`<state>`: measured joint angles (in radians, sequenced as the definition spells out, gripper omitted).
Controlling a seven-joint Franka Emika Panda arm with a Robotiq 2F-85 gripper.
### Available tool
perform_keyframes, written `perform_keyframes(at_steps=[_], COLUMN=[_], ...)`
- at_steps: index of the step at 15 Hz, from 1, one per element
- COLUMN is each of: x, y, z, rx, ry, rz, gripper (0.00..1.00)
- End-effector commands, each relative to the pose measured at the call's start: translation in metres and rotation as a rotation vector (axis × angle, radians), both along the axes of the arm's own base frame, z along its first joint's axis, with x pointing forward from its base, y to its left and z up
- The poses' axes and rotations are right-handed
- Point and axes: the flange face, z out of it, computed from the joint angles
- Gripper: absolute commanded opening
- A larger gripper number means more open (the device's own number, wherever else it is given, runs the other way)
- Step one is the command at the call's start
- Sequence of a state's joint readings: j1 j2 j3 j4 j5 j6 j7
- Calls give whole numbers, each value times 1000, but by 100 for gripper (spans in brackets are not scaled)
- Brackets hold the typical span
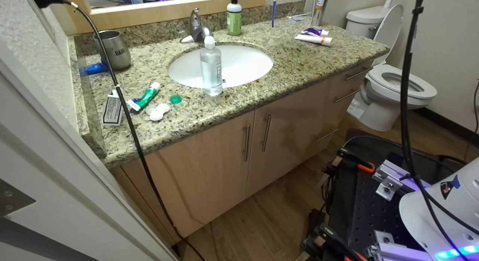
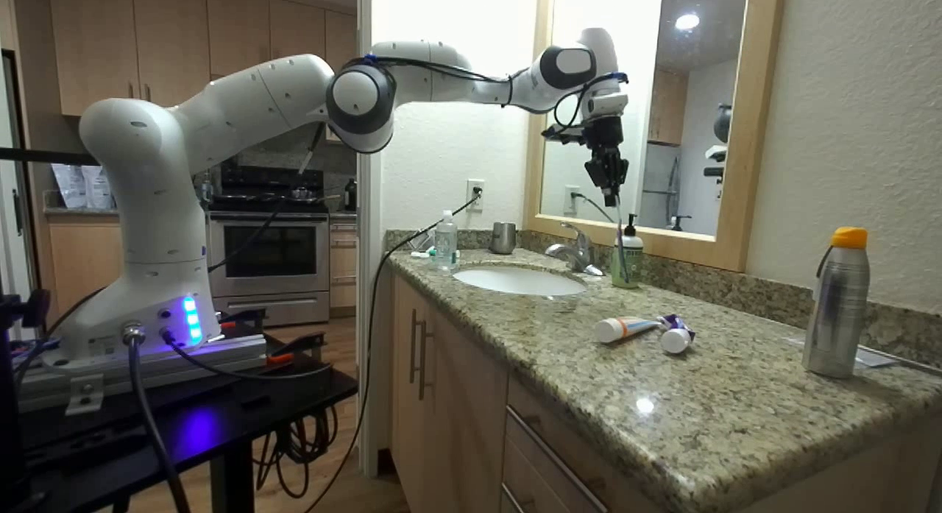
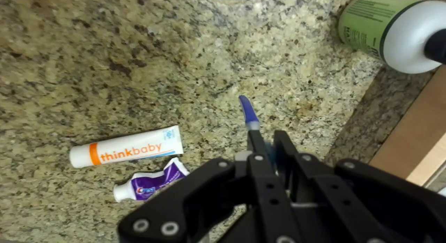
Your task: Remove the toothbrush from the toothbrush holder and put it on the base top to the right side
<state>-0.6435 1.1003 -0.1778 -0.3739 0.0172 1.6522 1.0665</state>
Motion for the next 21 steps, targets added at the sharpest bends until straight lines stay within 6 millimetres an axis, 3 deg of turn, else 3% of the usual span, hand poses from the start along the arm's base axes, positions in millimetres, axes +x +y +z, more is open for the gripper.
perform_keyframes(at_steps=[1,5,8,12,18,19,21], x=[36,67,78,72,49,44,30], y=[12,35,48,48,22,15,5], z=[-43,-82,-95,-114,-141,-141,-141], rx=[-190,-362,-448,-498,-478,-460,-326], ry=[16,77,134,257,344,322,306], rz=[19,70,84,53,38,19,8], gripper=[3,3,3,3,3,37,44])
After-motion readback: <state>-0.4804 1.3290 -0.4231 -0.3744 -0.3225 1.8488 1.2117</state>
